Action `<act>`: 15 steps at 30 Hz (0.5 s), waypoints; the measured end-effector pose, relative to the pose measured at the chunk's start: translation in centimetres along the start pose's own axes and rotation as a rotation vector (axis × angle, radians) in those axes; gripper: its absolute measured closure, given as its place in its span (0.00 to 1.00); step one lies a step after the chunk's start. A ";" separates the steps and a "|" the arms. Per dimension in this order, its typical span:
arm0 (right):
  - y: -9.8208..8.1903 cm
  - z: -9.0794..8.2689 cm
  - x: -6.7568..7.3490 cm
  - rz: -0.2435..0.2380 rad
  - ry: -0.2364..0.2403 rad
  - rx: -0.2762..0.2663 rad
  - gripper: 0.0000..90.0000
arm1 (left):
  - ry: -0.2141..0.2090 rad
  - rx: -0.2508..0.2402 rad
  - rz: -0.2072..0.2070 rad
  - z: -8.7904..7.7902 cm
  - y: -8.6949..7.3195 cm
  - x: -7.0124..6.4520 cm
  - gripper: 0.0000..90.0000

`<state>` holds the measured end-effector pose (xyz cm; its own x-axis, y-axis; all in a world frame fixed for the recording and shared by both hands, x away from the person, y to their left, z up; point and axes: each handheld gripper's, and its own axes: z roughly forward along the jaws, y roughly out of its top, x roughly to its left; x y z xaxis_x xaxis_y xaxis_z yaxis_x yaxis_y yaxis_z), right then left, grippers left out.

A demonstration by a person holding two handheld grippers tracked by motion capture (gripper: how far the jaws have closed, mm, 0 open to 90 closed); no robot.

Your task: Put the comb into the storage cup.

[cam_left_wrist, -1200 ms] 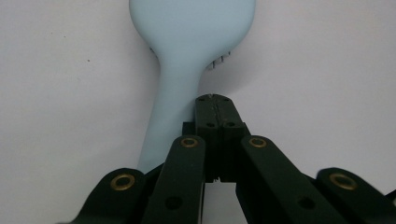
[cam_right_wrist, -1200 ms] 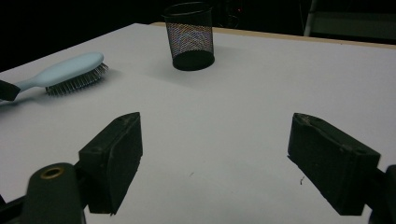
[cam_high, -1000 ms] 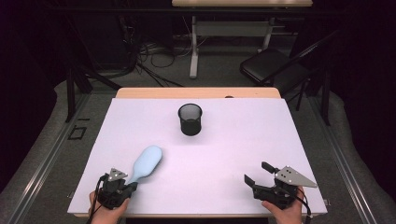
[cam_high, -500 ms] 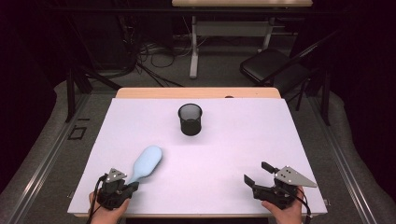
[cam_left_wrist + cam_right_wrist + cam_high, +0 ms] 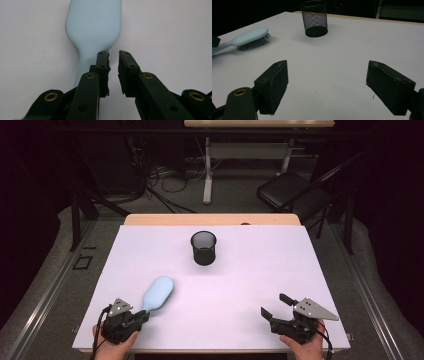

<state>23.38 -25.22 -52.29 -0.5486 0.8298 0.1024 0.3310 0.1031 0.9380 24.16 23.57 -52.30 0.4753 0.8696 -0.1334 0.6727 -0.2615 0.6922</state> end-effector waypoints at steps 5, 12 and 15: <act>0.0 0.0 0.0 0.009 0.001 0.001 0.19 | 0.005 -0.014 0.009 -0.5 0.4 0.1 0.85; 0.0 0.1 0.0 0.008 0.001 0.003 0.19 | 0.002 -0.030 0.010 -1.0 0.8 0.5 0.78; -0.1 0.1 0.0 0.009 0.003 0.003 0.19 | 0.009 -0.032 0.021 -1.2 1.0 0.7 0.73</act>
<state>23.45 -25.15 -52.38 -0.5478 0.8291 0.1121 0.3385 0.0971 0.9360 24.49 24.41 -50.83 0.4837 0.8679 -0.1126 0.6444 -0.2661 0.7169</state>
